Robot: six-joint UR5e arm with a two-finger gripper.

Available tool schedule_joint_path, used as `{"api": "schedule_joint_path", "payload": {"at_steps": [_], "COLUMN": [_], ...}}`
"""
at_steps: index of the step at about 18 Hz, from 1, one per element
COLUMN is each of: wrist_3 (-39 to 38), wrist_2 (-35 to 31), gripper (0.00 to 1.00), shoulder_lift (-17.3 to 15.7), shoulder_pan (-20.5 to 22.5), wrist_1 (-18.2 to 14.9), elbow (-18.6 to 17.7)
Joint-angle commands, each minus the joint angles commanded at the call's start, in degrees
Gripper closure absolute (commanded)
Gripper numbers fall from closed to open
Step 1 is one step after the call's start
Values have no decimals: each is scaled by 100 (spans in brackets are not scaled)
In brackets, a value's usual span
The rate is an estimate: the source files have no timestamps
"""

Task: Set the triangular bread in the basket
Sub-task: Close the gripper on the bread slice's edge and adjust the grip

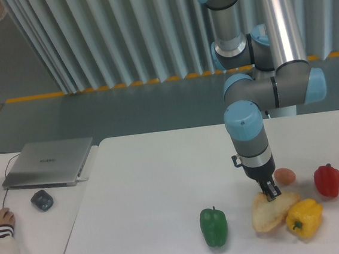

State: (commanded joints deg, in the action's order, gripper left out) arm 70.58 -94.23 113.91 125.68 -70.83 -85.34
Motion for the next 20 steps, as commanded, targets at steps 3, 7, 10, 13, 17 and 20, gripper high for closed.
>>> {"api": "schedule_joint_path", "payload": {"at_steps": [3,7,10,13,17,20], "wrist_3": [-79,-18,-70,-88,-149,-272], "wrist_2": [1,18,-17,-17,-34,-139], "gripper": [99,50,0,0,0,0], "shoulder_lift": [-27,-9,43,61,96,175], "shoulder_pan": [-9,-9,-44,-79,-88,-97], "wrist_1": [-9,-1,95,552,632,764], "elbow": [-44,-53,-114,-360,-343,-369]}}
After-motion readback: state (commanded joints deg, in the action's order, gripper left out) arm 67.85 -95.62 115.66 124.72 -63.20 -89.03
